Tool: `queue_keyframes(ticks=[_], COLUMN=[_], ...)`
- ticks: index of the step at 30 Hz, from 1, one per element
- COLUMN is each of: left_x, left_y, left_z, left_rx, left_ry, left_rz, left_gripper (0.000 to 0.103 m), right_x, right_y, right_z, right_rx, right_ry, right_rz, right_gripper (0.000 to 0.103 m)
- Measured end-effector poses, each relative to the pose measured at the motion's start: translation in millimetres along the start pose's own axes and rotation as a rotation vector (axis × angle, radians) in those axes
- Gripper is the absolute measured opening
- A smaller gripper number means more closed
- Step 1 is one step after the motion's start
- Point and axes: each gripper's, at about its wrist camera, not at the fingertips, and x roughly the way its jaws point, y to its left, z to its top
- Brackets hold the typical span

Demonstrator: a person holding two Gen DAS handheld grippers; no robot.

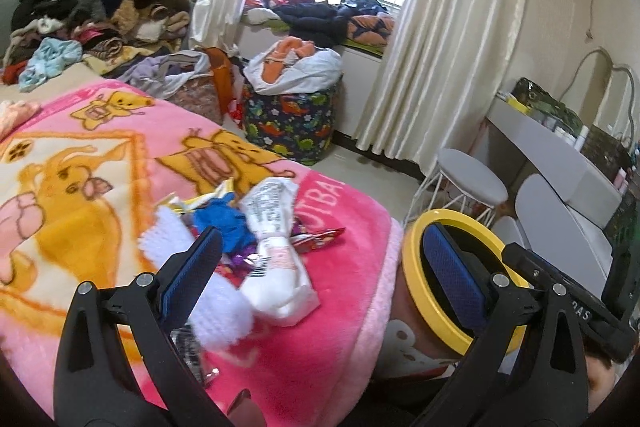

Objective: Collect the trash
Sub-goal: 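Move both open tools back over the trash on the blanket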

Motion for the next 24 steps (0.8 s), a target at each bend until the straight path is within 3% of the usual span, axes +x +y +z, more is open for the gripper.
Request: queue_keyframes(ticks=[24], left_x=[-30.8], left_y=[86.3], left_z=[-2.8], left_rx=[-0.151], left_ry=[-0.027], left_rz=[0.080], left_gripper=[0.092], right_x=[21.8], right_y=[85.7], right_z=[-3.8], right_rx=[-0.151], right_ry=[0.064], right_rz=[0.133], right_gripper=[0.087])
